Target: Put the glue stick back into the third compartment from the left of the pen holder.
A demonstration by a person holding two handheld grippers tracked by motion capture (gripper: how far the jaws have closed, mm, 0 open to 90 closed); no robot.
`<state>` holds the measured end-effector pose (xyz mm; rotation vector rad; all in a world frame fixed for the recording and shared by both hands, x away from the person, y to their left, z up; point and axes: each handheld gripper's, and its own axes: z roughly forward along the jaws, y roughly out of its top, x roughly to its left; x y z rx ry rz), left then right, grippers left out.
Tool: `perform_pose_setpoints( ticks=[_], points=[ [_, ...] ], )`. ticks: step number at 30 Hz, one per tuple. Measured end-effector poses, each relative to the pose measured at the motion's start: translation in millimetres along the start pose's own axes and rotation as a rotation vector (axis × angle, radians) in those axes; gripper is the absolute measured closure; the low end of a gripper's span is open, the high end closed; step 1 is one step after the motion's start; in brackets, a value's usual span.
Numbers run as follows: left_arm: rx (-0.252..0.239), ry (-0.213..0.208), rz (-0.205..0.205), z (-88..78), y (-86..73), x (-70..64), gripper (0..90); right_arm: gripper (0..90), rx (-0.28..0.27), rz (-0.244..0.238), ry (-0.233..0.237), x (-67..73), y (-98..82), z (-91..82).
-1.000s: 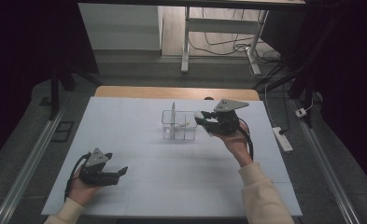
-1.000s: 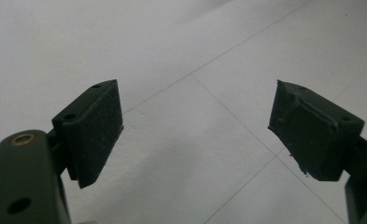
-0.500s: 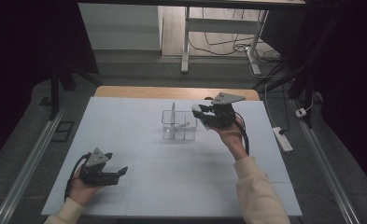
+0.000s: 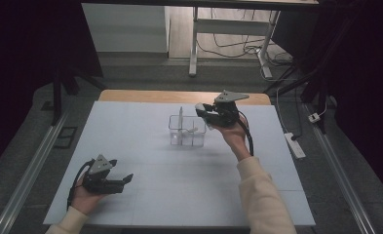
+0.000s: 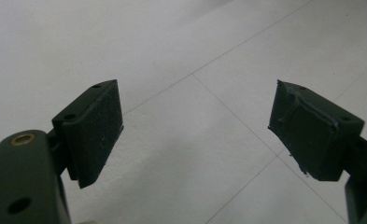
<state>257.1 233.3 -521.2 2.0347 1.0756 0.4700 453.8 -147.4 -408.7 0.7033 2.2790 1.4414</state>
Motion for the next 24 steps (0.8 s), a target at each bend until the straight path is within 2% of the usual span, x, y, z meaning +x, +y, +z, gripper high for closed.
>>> perform_pose_setpoints(
  ticks=[24],
  points=[
    [0.002, 0.000, 0.001, 0.1, -0.6, -0.1, 17.3, 64.6, -0.045, 0.041, -0.006, -9.3, 1.6, 34.8]
  ],
)
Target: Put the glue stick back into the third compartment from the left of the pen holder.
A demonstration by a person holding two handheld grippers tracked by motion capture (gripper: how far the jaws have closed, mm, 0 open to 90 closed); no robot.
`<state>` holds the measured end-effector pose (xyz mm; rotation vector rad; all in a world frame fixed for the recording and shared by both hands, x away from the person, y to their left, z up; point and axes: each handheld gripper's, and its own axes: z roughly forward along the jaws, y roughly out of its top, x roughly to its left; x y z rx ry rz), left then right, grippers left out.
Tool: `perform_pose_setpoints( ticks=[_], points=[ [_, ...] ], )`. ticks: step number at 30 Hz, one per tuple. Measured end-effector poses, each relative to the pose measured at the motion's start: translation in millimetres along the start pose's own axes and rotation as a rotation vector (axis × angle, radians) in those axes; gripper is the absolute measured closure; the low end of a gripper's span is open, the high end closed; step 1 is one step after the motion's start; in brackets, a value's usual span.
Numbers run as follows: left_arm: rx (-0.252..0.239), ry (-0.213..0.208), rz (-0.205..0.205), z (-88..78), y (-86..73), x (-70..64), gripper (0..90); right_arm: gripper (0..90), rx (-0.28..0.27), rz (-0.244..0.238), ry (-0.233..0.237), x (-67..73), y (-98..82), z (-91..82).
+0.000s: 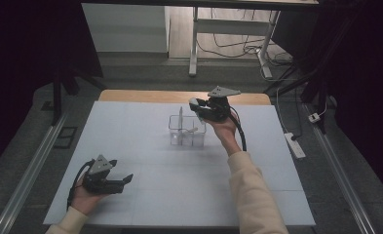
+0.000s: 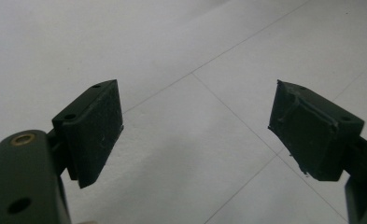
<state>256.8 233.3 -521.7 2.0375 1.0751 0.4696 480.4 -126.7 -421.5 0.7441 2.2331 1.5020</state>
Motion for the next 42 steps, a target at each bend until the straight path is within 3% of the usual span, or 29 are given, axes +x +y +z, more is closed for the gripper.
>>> perform_pose_setpoints(
  ticks=[7, 16, 19, 22, 24, 33, 42],
  points=[
    [0.002, -0.001, 0.001, 0.5, -0.1, 0.2, 17.3, 64.6, -0.024, 0.031, 0.016, -1.8, -2.9, 4.9],
    [0.004, -0.002, 0.002, 0.8, -0.4, 0.2, 17.3, 64.4, -0.018, 0.035, 0.016, -2.0, -6.2, 7.5],
    [0.002, 0.000, 0.000, 0.1, -0.5, 0.5, 17.3, 59.4, -0.011, 0.037, 0.008, -2.8, -8.3, 7.1],
    [0.003, -0.001, -0.002, 0.5, -0.7, 0.7, 17.3, 45.7, -0.011, 0.073, 0.013, -6.1, -9.1, 4.1],
    [0.005, -0.003, 0.001, 0.9, -0.5, 0.3, 17.3, 43.7, -0.002, 0.069, -0.003, -6.1, -9.0, 1.0],
    [0.005, -0.002, 0.001, 0.9, -0.3, 0.0, 17.3, 44.1, 0.024, 0.069, 0.027, -6.7, -11.9, -10.7],
    [0.005, -0.003, 0.001, 1.2, -0.4, 0.2, 17.3, 44.2, 0.033, 0.067, 0.034, -8.9, -24.0, -35.5]
  ],
)
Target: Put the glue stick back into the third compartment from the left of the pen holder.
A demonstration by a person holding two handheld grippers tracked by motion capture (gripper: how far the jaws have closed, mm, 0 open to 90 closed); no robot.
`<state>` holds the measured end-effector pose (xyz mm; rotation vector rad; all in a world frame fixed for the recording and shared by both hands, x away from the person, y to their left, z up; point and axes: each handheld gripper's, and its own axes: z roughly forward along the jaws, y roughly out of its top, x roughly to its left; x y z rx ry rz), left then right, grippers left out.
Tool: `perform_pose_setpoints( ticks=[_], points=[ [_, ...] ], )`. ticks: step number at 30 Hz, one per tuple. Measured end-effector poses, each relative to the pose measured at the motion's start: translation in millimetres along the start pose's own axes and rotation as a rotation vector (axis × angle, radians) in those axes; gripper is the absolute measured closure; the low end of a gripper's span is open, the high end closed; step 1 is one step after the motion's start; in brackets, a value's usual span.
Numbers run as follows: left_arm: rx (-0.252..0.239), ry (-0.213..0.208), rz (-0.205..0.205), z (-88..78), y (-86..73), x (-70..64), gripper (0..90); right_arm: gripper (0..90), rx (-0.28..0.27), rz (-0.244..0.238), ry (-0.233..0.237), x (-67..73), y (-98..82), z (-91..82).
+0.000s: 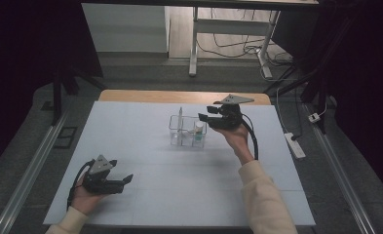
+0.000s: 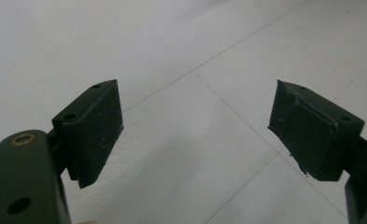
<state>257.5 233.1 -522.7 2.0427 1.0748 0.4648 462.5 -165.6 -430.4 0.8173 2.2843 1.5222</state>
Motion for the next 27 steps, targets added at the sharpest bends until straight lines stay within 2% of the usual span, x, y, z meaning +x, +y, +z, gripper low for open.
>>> perform_pose_setpoints(
  ticks=[12, 17, 24, 27],
  points=[
    [-0.002, 0.002, 0.000, -0.2, 0.3, -0.7, 17.3, 44.4, 0.017, -0.003, -0.024, 1.8, -30.1, -46.8],
    [-0.001, 0.003, 0.000, -0.5, 0.2, -1.1, 17.3, 44.2, 0.044, -0.008, -0.027, 5.7, -45.9, -66.1],
    [-0.005, 0.003, -0.004, -1.2, 0.1, -1.2, 17.3, 43.7, 0.093, -0.026, -0.009, 13.5, -68.0, -88.5],
    [-0.004, 0.001, -0.002, -1.1, 0.4, -1.6, 17.3, 43.4, 0.105, -0.019, -0.001, 16.4, -76.9, -96.3]
  ],
)
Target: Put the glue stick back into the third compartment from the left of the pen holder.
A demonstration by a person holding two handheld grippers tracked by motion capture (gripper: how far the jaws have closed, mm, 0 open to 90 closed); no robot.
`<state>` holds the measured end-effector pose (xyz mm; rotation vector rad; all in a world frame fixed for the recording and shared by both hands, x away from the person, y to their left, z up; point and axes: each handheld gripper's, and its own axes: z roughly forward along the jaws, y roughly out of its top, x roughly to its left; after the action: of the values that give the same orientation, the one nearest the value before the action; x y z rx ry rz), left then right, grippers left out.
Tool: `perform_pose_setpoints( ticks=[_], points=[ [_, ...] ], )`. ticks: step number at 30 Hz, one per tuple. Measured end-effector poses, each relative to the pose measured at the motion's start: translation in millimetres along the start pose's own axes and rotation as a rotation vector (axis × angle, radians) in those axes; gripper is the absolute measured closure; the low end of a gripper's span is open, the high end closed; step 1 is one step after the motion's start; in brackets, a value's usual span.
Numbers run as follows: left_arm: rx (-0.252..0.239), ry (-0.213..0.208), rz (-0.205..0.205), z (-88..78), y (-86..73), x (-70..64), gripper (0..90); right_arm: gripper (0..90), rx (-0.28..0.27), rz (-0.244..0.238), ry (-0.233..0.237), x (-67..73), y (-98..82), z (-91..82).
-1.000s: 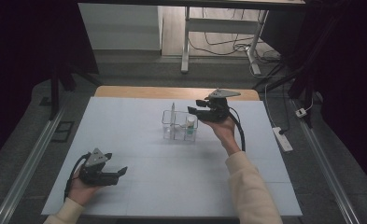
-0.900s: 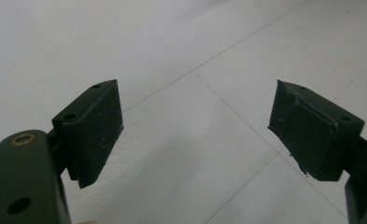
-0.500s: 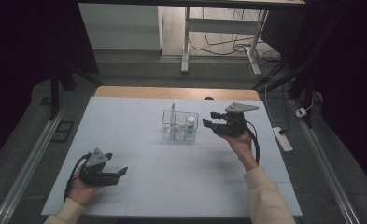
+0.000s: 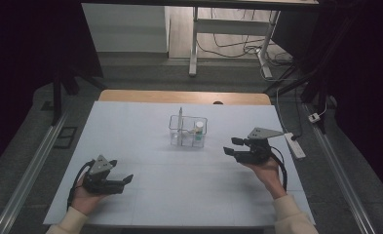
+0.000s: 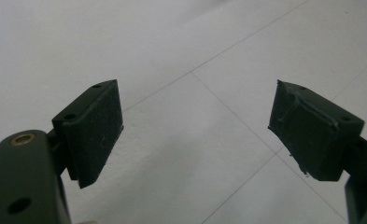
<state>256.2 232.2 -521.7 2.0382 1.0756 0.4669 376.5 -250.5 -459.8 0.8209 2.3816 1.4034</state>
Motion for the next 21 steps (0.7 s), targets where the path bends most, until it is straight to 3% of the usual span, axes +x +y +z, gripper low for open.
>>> perform_pose_setpoints(
  ticks=[10, 21],
  points=[
    [0.001, 0.000, 0.001, 0.4, -0.2, 0.1, 17.3, 42.3, 0.065, -0.016, 0.002, 8.1, -30.4, -23.1],
    [-0.002, 0.001, 0.003, -0.1, 0.5, -1.0, 17.3, 41.9, 0.074, -0.020, -0.019, 7.6, -46.4, -35.9]
  ],
)
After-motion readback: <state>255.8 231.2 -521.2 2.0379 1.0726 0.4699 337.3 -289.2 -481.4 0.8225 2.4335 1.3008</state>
